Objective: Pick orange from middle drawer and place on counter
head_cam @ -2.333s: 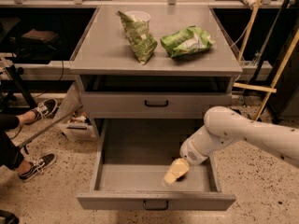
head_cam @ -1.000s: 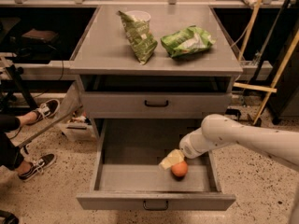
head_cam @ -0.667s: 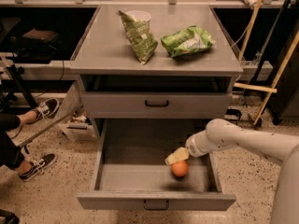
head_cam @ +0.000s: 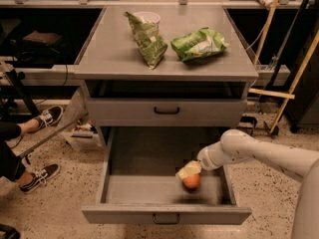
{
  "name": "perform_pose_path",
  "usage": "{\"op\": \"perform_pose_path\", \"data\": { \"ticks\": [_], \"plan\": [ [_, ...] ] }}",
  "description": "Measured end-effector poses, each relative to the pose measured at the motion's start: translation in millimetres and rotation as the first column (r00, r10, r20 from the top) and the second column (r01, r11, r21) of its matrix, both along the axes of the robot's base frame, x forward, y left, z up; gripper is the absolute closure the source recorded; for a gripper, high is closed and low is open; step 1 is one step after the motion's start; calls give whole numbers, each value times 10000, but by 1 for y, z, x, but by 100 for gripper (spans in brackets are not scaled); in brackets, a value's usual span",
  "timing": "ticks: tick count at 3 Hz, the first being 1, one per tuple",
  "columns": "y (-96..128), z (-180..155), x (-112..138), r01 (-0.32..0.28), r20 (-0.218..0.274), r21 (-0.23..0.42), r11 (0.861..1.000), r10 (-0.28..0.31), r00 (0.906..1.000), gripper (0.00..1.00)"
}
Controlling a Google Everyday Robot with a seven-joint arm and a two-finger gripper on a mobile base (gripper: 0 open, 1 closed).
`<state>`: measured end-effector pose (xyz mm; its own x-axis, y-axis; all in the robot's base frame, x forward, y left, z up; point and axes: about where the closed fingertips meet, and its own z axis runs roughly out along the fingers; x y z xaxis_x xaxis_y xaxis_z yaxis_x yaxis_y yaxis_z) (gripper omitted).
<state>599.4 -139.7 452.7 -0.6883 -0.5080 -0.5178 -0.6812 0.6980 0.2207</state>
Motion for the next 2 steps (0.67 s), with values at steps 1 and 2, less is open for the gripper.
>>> {"op": "perform_pose_path", "data": {
  "ticks": [1, 2],
  "plan": [
    [2, -48, -24, -603, -271, 1379, 9886, 646, 9975, 0],
    [2, -45, -23, -579, -261, 1354, 9891, 619, 9977, 0]
  ]
}}
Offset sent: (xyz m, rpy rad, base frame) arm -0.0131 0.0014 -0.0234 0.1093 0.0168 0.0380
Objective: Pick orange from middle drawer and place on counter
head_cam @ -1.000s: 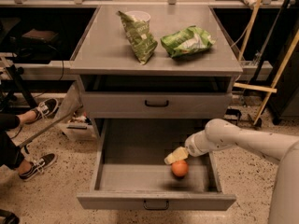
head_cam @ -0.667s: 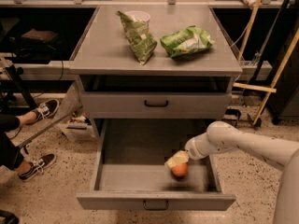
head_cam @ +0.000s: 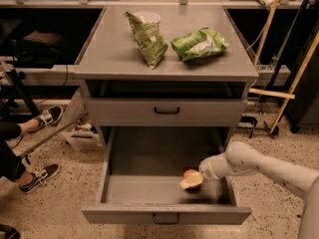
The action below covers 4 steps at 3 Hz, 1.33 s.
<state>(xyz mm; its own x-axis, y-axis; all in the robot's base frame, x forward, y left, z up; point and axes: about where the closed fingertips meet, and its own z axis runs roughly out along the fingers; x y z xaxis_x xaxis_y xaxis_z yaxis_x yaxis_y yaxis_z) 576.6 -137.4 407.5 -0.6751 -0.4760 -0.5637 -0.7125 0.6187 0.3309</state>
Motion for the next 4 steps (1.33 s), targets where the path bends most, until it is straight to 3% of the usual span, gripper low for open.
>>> {"op": "perform_pose_path", "data": {
  "ticks": [2, 3, 4],
  "plan": [
    [9, -39, -10, 359, -738, -227, 9991, -374, 9966, 0],
    [9, -41, -10, 368, -767, -228, 9991, -385, 9963, 0],
    [9, -41, -10, 368, -767, -227, 9991, -384, 9963, 19]
  ]
}}
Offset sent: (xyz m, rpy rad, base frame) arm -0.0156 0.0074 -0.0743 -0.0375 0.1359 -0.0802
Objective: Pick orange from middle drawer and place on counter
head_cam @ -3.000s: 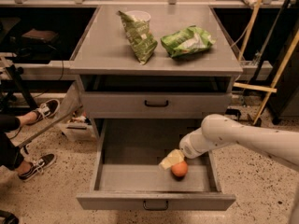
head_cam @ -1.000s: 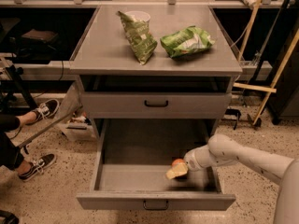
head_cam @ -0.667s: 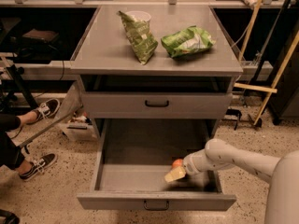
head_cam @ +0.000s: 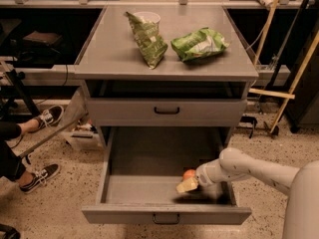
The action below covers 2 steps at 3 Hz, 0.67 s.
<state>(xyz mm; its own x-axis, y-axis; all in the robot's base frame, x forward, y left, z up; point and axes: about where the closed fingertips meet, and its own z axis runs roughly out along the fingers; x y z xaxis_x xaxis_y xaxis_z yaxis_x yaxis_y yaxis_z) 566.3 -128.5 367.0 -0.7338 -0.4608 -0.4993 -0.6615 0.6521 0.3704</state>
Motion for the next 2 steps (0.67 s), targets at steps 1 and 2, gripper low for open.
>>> {"op": "perform_pose_path", "data": {
  "ticks": [1, 2],
  "plan": [
    [0, 0, 0, 1, 0, 1, 10000, -1, 10000, 42],
    [-1, 2, 0, 46, 1, 50, 10000, -46, 10000, 65]
  ]
}}
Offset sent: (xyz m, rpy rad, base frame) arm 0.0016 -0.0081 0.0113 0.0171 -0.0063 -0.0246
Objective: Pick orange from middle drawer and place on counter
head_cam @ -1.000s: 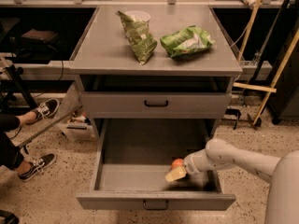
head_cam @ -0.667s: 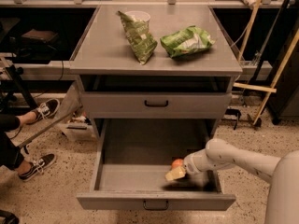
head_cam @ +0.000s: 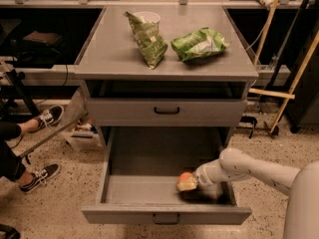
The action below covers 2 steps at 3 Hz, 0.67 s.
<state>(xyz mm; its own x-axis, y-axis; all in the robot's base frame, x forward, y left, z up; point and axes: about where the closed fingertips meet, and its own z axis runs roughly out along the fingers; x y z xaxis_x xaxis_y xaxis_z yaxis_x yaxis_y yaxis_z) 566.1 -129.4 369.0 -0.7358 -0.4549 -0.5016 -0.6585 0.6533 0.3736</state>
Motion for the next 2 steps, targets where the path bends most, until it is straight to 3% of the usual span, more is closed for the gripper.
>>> {"op": "perform_pose_path", "data": {
  "ticks": [1, 2],
  "plan": [
    [-28, 35, 6, 639, 448, 288, 9975, -652, 9969, 88],
    [-88, 111, 24, 1708, 1269, 482, 9841, -1756, 9763, 100]
  ]
}}
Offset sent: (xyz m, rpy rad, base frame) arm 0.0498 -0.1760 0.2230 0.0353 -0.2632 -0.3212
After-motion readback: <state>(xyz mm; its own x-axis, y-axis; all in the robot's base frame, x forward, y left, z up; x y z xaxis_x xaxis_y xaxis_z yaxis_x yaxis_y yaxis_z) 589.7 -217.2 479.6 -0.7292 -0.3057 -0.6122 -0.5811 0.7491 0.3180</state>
